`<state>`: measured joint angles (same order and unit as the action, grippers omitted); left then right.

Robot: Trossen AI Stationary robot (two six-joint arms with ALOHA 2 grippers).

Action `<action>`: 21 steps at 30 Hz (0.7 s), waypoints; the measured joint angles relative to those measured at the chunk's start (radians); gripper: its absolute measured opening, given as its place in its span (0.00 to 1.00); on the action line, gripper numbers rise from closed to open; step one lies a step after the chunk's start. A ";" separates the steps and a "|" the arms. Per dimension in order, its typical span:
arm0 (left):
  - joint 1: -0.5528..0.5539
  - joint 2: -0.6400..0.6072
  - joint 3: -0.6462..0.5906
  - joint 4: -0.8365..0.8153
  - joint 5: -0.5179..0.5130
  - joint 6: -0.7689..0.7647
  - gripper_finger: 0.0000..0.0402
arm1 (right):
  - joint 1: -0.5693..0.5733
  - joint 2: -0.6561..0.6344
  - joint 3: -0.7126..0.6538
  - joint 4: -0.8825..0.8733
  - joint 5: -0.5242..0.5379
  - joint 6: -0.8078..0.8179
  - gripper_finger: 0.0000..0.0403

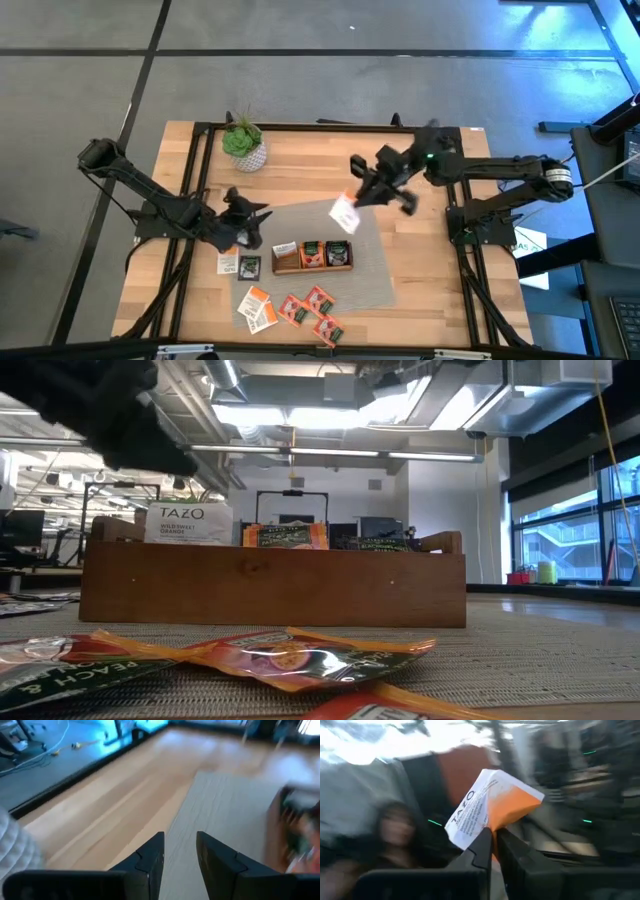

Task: Pick & Place Tea
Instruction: Put the white tea bag into the left section of the wooden organizer

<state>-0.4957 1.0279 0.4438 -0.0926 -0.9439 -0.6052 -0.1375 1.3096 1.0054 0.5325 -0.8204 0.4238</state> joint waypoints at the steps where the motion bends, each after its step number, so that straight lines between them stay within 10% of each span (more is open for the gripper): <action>1: 0.000 0.000 0.000 0.043 -0.001 0.011 0.27 | 0.005 0.010 0.000 -0.044 0.067 -0.092 0.07; 9: 0.002 0.000 0.000 0.230 0.023 0.057 0.28 | 0.050 0.181 0.000 -0.156 0.696 -0.458 0.07; 21: 0.111 0.000 0.000 0.299 0.076 -0.160 0.46 | 0.056 0.389 0.000 0.123 0.726 -0.566 0.07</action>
<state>-0.3847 1.0279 0.4438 0.2061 -0.8675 -0.7657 -0.0812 1.6989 1.0050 0.6552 -0.0941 -0.1417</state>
